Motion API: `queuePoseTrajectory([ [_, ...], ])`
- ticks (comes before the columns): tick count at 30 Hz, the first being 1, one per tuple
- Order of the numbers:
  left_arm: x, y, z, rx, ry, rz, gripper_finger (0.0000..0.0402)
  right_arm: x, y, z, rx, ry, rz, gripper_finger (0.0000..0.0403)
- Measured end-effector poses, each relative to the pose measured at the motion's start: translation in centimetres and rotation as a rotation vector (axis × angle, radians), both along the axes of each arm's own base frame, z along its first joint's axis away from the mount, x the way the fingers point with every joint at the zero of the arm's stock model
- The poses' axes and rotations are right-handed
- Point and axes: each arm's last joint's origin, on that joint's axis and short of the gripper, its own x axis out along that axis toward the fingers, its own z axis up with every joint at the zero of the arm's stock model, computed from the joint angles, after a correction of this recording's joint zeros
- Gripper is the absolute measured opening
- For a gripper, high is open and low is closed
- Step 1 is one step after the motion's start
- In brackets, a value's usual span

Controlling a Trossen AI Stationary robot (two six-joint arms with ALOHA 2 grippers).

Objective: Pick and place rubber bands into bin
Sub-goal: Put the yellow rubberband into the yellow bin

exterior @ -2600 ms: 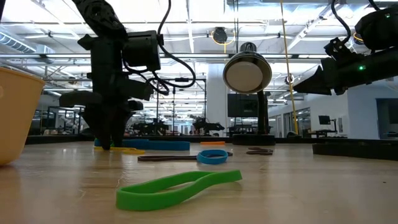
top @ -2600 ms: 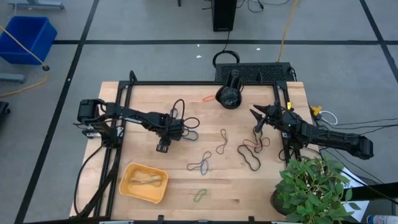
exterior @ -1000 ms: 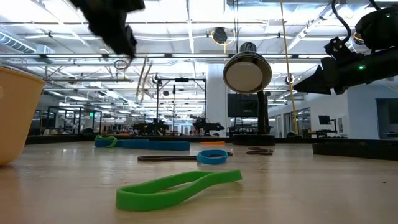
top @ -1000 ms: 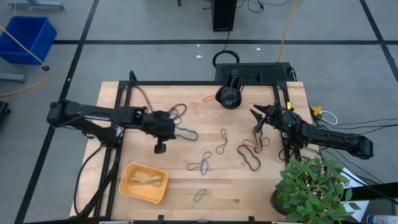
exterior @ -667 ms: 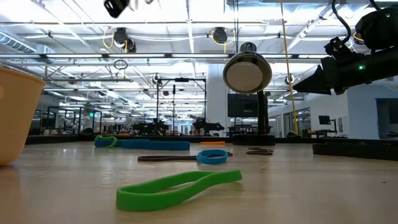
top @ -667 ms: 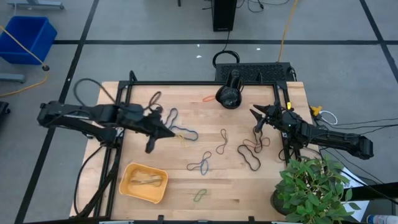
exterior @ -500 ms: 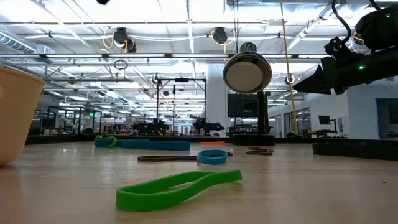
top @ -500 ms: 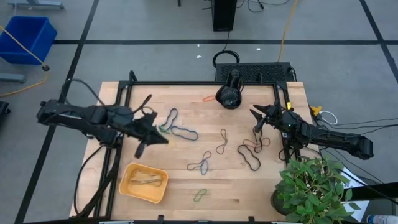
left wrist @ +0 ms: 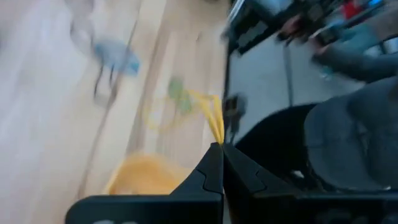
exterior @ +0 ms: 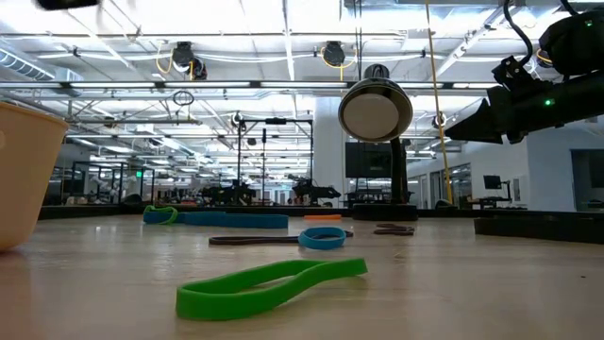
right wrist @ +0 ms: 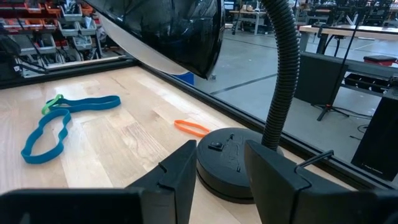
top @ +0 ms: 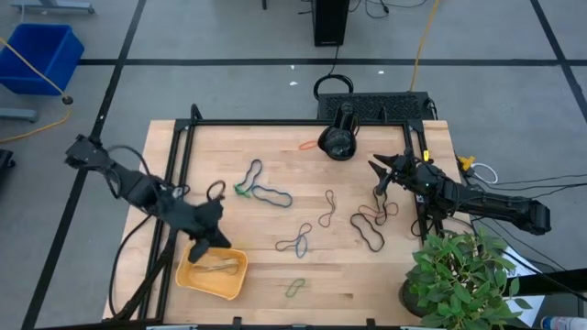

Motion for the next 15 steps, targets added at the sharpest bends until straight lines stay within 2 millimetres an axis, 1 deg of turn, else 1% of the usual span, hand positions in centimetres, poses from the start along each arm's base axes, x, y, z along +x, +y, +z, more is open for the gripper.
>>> queuePoseTrajectory([
  [7,-0.6,-2.2,-2.8,-0.057,0.342,0.081,0.0001,0.0,0.0,0.0,0.0,0.004,0.0,0.013],
  [15,0.1,-4.2,-5.4,-0.054,0.553,0.097,0.0001,0.0,0.0,0.0,-0.001,0.005,0.001,0.013],
])
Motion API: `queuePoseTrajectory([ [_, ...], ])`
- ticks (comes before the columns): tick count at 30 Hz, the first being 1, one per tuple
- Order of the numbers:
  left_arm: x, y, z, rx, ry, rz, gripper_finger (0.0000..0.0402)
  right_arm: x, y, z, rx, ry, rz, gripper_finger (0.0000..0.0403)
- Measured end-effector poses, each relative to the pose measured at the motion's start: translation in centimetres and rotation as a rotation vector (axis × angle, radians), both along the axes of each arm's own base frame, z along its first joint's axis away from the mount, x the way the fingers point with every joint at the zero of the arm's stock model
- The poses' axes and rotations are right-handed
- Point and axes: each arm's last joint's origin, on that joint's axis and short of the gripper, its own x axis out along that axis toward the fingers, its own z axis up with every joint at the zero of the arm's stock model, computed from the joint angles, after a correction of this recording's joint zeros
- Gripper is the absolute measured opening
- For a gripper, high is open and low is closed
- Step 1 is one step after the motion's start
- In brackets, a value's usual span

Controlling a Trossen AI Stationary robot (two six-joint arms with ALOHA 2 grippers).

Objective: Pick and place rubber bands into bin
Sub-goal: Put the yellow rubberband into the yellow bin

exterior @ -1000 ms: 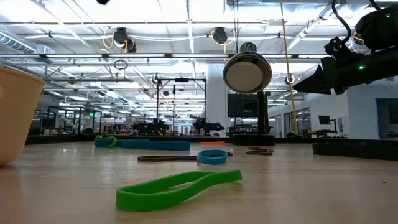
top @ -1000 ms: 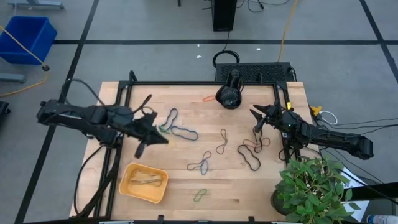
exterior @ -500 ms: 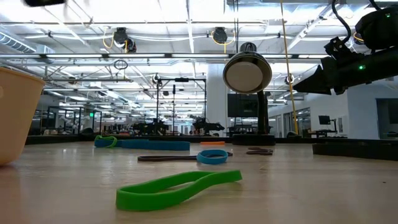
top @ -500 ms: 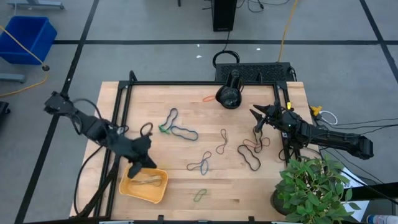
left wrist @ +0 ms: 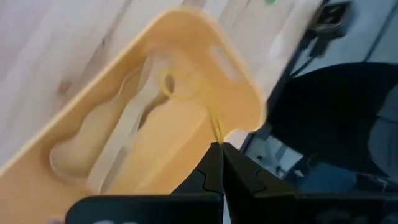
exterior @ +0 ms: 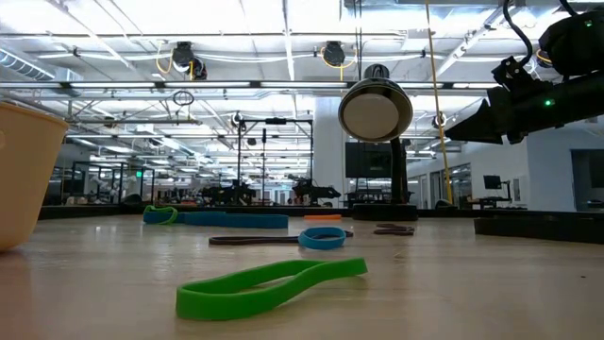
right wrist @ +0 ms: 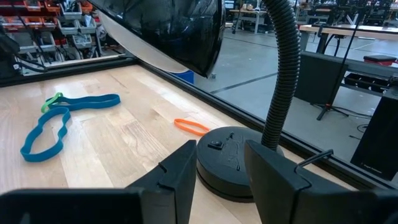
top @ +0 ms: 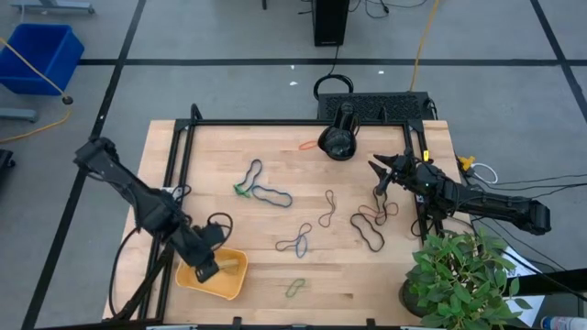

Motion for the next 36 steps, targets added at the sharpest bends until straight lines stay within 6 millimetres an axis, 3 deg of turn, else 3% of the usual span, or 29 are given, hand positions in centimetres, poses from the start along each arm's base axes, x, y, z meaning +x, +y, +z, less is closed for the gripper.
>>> queuePoseTrajectory([
  [6,0.3,-0.6,-2.5,0.063,0.222,0.007,0.0005,0.0,0.0,0.0,0.0,0.0,0.0,0.013],
  [21,2.2,-1.5,-7.0,0.272,0.313,-0.068,0.0014,0.0,0.0,0.0,0.001,-0.001,0.0,0.013],
  [28,2.6,-1.4,-7.6,0.285,0.319,-0.102,0.0004,0.0,0.0,0.0,0.002,0.001,0.0,0.013],
  [36,2.7,-1.3,-7.6,0.278,0.318,-0.103,0.0057,0.0,0.0,0.0,0.002,0.001,0.0,0.013],
])
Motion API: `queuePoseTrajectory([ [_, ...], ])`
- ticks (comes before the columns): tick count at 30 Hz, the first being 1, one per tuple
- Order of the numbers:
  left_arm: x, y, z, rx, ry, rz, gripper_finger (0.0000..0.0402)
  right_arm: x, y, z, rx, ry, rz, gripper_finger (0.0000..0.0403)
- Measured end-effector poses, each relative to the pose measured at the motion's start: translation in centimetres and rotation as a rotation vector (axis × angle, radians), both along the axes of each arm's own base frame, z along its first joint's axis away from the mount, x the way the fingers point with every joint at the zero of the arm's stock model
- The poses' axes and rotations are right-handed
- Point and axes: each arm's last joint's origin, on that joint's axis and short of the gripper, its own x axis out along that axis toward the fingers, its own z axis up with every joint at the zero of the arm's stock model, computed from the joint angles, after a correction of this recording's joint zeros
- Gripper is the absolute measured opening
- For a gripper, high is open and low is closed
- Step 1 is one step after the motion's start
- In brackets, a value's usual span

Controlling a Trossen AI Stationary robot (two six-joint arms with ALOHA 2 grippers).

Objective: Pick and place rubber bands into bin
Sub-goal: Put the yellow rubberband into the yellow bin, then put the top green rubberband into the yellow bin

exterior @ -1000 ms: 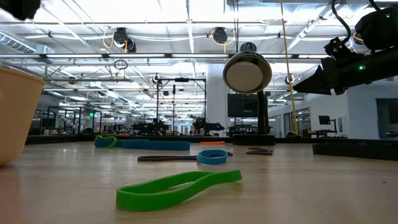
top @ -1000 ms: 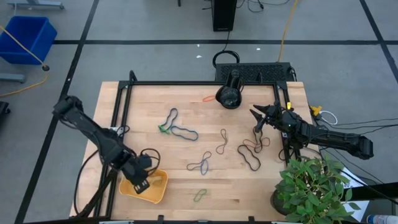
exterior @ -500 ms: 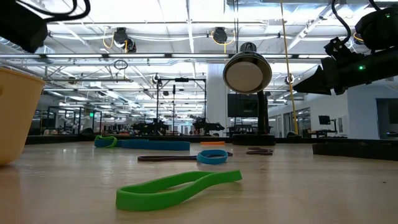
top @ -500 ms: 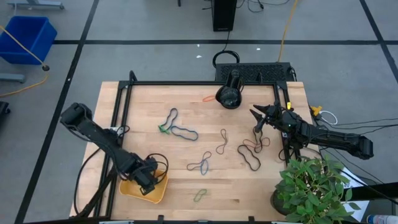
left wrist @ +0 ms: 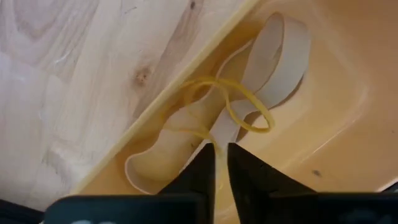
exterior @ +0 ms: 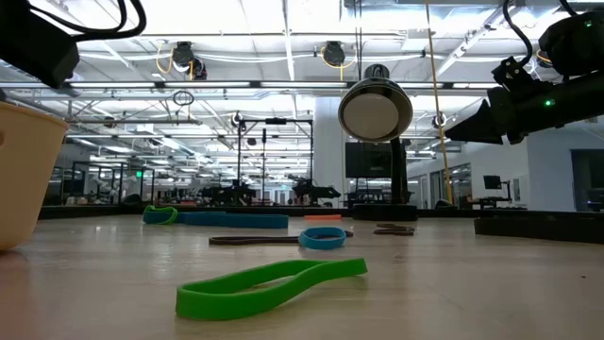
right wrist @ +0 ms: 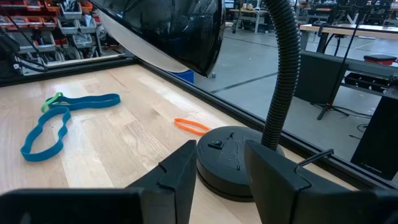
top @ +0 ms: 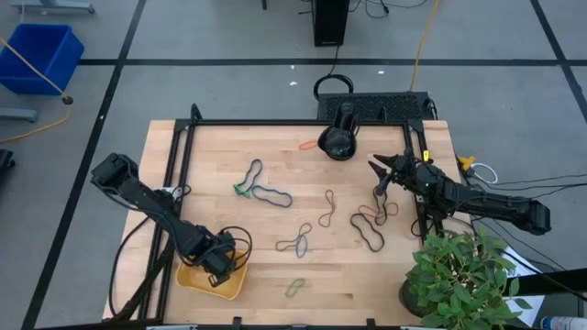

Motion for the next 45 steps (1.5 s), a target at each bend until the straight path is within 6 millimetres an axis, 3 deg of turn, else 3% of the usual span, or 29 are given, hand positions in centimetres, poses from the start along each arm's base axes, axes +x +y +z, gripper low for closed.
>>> queuePoseTrajectory([
  [8,0.0,-0.1,0.0,-0.023,0.02,0.024,0.0159,0.0,0.0,0.0,0.0,0.0,0.0,0.013],
  [12,-0.1,-0.3,0.1,-0.073,0.06,0.064,0.019,0.0,0.0,0.0,0.0,0.0,0.0,0.013],
  [22,-0.1,-0.2,0.1,-0.129,0.095,0.032,0.0207,0.0,0.0,0.0,0.0,0.0,0.0,0.013],
  [27,-0.2,0.4,1.5,-0.212,0.073,-0.005,0.0207,0.0,0.0,0.0,0.0,0.0,0.0,0.013],
  [32,-0.4,2.0,3.9,-0.225,-0.066,0.031,0.0207,0.0,0.0,0.0,0.0,0.0,0.0,0.013],
  [36,-0.4,3.7,6.0,-0.19,-0.273,0.003,0.0207,0.0,0.0,0.0,-0.001,0.001,0.0,0.013],
  [40,-0.2,6.2,7.5,-0.043,-0.455,-0.022,0.0207,0.0,0.0,0.0,-0.004,0.003,-0.001,0.013],
  [45,0.4,9.7,8.2,0.118,-0.529,0.041,0.0207,0.0,0.0,0.0,-0.005,0.004,-0.003,0.013],
])
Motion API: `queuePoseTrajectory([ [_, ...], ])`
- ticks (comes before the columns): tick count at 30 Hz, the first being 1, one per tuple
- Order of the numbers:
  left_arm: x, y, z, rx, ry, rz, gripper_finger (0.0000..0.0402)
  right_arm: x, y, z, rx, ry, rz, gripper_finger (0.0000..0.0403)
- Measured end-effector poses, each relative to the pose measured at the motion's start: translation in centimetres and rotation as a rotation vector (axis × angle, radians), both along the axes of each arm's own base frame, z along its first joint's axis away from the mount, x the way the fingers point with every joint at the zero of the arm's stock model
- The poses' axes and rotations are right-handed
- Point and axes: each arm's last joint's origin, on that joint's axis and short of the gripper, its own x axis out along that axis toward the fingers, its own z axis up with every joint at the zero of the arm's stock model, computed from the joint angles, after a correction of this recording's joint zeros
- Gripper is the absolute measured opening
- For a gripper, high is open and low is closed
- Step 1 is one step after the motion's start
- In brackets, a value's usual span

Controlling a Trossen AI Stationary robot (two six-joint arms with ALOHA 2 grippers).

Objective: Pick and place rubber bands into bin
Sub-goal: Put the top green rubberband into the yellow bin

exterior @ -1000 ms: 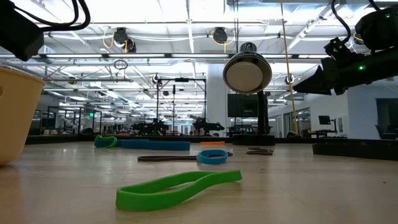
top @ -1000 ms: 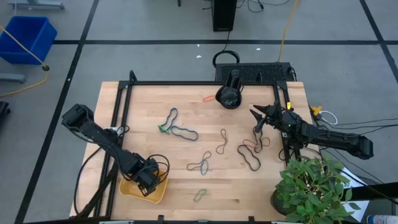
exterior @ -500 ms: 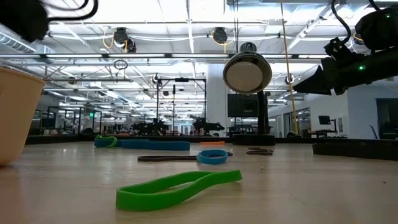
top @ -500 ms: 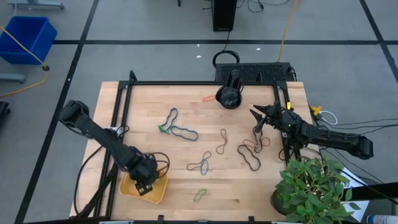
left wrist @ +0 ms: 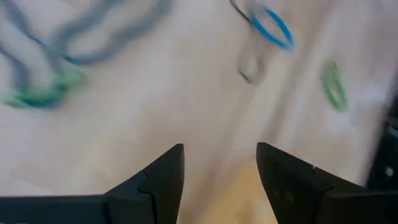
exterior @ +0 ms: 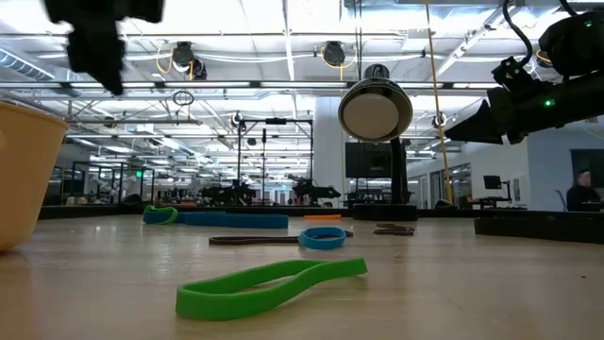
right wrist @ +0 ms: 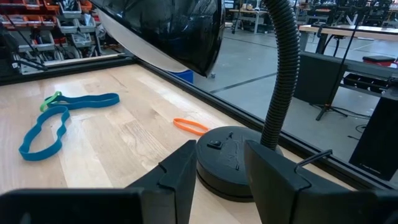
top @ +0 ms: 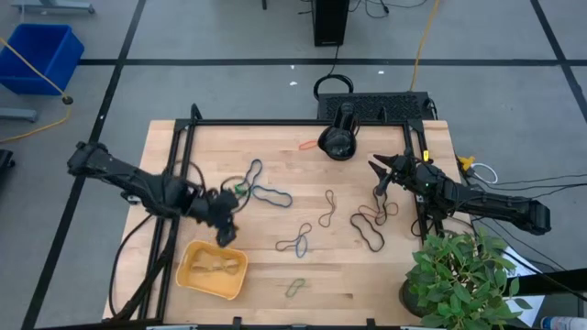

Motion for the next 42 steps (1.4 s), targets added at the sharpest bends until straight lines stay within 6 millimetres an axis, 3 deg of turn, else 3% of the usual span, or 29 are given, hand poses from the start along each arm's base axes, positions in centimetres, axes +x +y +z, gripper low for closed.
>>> queuePoseTrajectory([
  [7,0.9,4.9,-0.8,0.148,0.094,0.014,0.0207,0.0,0.0,0.0,0.0,0.0,-0.001,0.013],
  [16,2.6,8.7,-2.3,0.384,0.18,-0.396,0.0207,0.0,0.0,0.0,0.0,0.0,0.0,0.013],
  [21,4.1,10.1,-3.5,0.363,0.138,-0.531,0.0207,0.0,0.0,0.0,0.003,-0.003,-0.001,0.013],
  [27,5.2,11.6,-5.8,0.318,0.206,-0.599,0.0207,0.0,0.0,0.0,0.005,-0.004,-0.002,0.013],
  [42,6.5,12.9,-10.7,0.229,0.354,-0.746,0.0207,0.0,0.0,0.0,0.005,-0.004,-0.001,0.013],
])
